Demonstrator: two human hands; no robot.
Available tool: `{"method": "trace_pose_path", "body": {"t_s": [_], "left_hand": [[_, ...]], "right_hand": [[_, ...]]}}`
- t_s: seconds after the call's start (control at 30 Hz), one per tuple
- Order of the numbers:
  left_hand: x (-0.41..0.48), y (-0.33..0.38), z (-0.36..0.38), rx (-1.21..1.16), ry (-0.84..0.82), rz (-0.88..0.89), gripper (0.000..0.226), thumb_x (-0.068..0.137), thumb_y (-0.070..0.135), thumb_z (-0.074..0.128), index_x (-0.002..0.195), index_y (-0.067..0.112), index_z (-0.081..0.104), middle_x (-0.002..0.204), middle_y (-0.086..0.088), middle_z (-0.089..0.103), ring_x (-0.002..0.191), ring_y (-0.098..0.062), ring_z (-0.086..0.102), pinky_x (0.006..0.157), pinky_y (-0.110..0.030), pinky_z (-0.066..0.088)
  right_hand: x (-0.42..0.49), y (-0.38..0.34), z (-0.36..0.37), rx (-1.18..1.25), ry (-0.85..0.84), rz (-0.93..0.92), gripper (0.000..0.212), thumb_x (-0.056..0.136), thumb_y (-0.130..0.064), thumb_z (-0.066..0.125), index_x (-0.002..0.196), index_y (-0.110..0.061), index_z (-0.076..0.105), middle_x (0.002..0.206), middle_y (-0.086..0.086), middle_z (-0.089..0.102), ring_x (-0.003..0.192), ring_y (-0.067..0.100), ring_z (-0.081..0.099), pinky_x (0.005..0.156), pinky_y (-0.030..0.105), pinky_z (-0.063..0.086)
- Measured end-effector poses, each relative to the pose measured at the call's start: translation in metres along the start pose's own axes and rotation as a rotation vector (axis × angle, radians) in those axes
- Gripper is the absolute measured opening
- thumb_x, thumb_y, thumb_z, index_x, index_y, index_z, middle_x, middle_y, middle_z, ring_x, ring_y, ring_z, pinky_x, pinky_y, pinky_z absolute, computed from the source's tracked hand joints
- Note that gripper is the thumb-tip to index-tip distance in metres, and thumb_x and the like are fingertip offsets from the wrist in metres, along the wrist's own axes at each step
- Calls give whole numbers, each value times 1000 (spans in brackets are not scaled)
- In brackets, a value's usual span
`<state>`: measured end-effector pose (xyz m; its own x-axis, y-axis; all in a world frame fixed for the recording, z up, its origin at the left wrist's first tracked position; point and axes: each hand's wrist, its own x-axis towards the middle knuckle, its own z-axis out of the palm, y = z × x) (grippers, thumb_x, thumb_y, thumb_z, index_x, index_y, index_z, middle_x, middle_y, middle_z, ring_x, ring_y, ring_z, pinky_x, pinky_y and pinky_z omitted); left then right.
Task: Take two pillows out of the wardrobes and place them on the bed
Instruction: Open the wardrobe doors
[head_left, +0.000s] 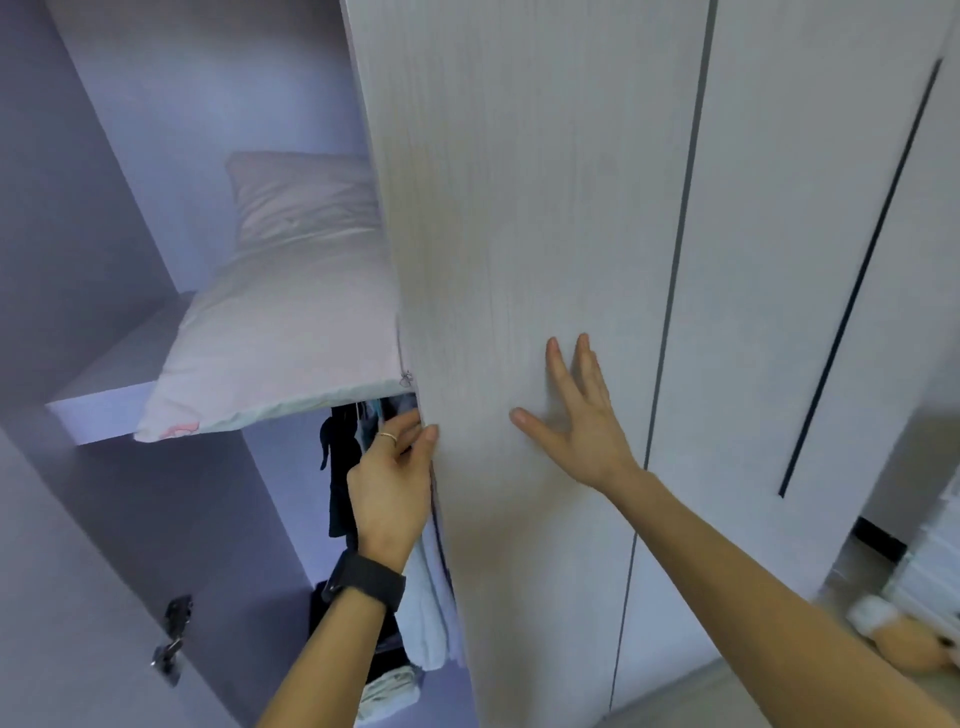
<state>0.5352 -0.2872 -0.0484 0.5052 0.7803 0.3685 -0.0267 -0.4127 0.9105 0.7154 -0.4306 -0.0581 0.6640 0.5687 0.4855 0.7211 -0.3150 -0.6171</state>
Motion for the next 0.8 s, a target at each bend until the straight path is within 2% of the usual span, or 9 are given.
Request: {"method": "trace_pose_path", "body": {"t_s": [0.07,0.13,0.23,0.3,0.43,0.57,0.63,0.7,0.8], "left_hand": [[-19,5,-10,-141,-85,-29,25,91,24,73,116,25,70,103,12,74,97,3,69,86,-13,53],[-40,11,-13,-279,-186,-44,25,87,18,75,111,23,72,101,7,77,98,0,71,87,-13,53],[-73,20,-9,-436,-308,-33,27,86,10,73,112,19,73,105,8,78,105,-5,71,92,-17,53],[-88,21,-3,-507,-370,-8,29,87,7,71,114,17,72,109,10,76,109,-6,69,94,-17,52],[-102,24,5,-542,-535,53,31,92,0,63,114,22,70,109,15,76,110,-4,68,92,-14,50],[-97,27,15,-466,-621,124,27,94,4,65,115,20,71,111,6,76,112,-13,69,99,-28,52],[-96,27,20,-456,-606,140,28,94,6,66,116,21,71,108,4,77,110,-14,70,98,-27,53],[-99,30,33,-459,-640,167,32,94,5,66,120,23,69,105,1,77,107,-15,71,96,-26,53],[-105,39,59,-418,-757,263,46,95,2,64,133,29,61,113,-3,70,109,-17,68,94,-25,54]], "right_hand": [[-41,-5,3,73,-58,67,85,90,-68,55,152,-60,-3,166,-18,-17,155,7,-3,124,38,19],[-85,-10,9,148,-90,72,82,93,-61,58,154,-55,5,167,-20,-2,153,0,6,123,34,22],[-147,-19,15,254,-55,58,79,96,-43,64,157,-43,15,163,-28,19,149,-5,19,123,27,24],[-178,-21,18,275,-45,93,79,95,-40,65,155,-48,15,160,-30,26,146,-6,28,118,19,28],[-213,-22,18,252,0,144,84,93,-41,68,152,-60,11,157,-27,35,140,-4,39,112,15,34],[-209,-26,15,59,163,138,86,93,-40,68,154,-56,9,150,-10,47,136,-1,46,107,11,37],[-208,-28,16,-41,199,88,90,94,-35,69,155,-52,6,150,-4,49,135,3,48,105,8,37],[-215,-26,9,-84,224,59,90,97,-29,66,157,-49,2,156,-4,43,138,5,46,106,16,44],[-232,-22,-9,-74,289,98,82,101,-29,57,155,-52,0,157,-13,36,138,-8,40,103,26,51]]}}
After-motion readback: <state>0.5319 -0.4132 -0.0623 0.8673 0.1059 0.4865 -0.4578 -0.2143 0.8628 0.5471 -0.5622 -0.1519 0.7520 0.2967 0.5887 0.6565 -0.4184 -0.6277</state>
